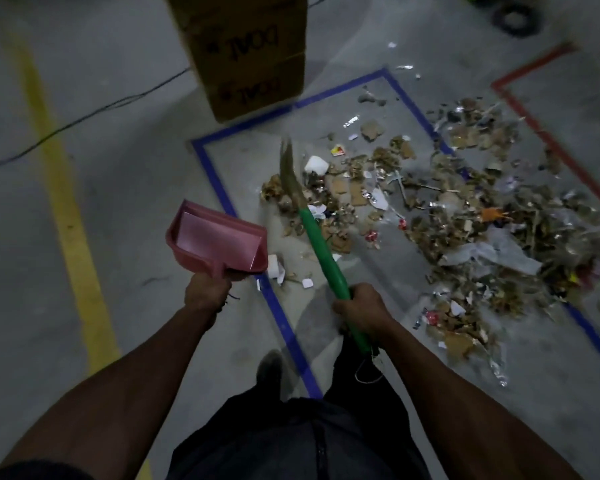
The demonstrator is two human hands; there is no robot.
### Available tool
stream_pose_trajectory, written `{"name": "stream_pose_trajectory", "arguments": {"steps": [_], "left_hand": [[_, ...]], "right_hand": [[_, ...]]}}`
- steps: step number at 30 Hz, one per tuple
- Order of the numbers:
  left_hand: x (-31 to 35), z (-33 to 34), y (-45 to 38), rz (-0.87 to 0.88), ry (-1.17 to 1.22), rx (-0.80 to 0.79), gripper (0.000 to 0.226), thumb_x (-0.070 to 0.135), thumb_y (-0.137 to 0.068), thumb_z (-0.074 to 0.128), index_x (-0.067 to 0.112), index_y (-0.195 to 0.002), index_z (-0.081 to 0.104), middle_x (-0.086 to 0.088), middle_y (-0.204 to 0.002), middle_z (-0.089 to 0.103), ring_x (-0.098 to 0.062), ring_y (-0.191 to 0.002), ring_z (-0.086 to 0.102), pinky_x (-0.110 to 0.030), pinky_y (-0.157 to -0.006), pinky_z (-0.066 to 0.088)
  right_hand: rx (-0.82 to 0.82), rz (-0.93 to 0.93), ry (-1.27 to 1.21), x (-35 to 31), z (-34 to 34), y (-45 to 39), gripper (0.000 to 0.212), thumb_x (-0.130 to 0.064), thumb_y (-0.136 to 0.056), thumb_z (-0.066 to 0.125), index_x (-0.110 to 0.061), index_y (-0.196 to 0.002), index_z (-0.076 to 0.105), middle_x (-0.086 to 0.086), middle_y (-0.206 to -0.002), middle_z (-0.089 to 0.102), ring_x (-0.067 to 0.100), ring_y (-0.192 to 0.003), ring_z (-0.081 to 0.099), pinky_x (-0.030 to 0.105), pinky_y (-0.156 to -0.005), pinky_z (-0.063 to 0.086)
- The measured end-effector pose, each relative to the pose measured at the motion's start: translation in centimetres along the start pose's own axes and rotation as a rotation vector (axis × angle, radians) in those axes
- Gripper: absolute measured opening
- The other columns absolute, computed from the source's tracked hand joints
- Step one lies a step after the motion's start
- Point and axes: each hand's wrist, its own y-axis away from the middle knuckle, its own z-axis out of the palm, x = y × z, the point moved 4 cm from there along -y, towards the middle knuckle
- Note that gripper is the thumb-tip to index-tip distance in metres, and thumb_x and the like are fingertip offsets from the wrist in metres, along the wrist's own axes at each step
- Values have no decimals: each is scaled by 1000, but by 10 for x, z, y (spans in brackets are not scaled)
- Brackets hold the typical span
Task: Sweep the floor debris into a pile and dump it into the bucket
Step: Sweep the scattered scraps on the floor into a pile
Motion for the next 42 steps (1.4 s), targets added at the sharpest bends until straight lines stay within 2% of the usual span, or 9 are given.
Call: {"name": "stream_pose_trajectory", "arguments": {"steps": [2,5,9,13,18,22,29,37,42], "left_hand": [[-5,5,-14,-35,-22,36,59,48,-60,47,-3,-87,64,-20,-74,62,-30,-53,54,-27,-49,39],[-9,19,-35,-94,-93,90,45,38,-64,57,2,-91,63,-26,-91,67,-43,-81,66,-45,-64,53],[-5,46,-57,-197,-120,178,56,43,-61,55,7,-103,63,-24,-102,67,-44,-94,65,-53,-81,54],[26,75,-61,-248,-87,250,50,41,-61,53,6,-95,63,-21,-92,67,-39,-86,66,-43,-75,54],[47,108,-82,-279,-44,268,27,29,-71,59,3,-80,61,-15,-69,60,-27,-62,56,-32,-59,44],[52,128,-101,-304,-30,267,20,19,-82,59,6,-67,57,-11,-59,55,-25,-52,51,-28,-53,41],[55,143,-119,-307,-37,263,19,19,-79,60,5,-67,59,-12,-59,56,-27,-54,53,-32,-56,44],[46,148,-112,-305,-3,271,21,18,-82,59,7,-65,57,-12,-58,55,-25,-53,52,-33,-57,42],[34,144,-99,-311,8,292,17,15,-79,59,5,-66,58,-12,-58,55,-26,-54,52,-34,-58,43]], "right_hand": [[-78,-26,118,-12,1,-27,26,-21,-82,68,-6,-101,61,10,-77,68,18,-53,65,30,-49,55],[-154,-78,276,-33,2,-72,29,-28,-80,70,-8,-100,62,4,-77,65,14,-60,64,23,-48,45],[-281,-66,210,-56,6,-131,24,-20,-86,69,-9,-104,58,5,-87,63,14,-67,64,22,-46,44],[-300,-22,154,-75,5,-189,22,-18,-85,71,-4,-99,60,11,-88,67,20,-68,66,26,-47,48],[-240,152,-123,-81,-11,-254,24,-6,-79,70,12,-92,61,19,-69,62,27,-48,60,28,-45,46],[-209,274,-358,-82,-29,-296,10,-1,-86,63,5,-83,56,16,-60,53,19,-35,50,23,-37,42],[-142,328,-671,-86,-53,-333,8,-2,-91,56,2,-95,50,14,-66,50,20,-44,47,18,-34,39],[2,320,-868,-78,-94,-343,16,0,-92,53,-2,-76,49,9,-54,47,13,-30,43,18,-34,38],[119,345,-834,-67,-106,-301,7,-3,-90,57,-3,-85,52,11,-63,50,18,-46,47,23,-39,41]]}}
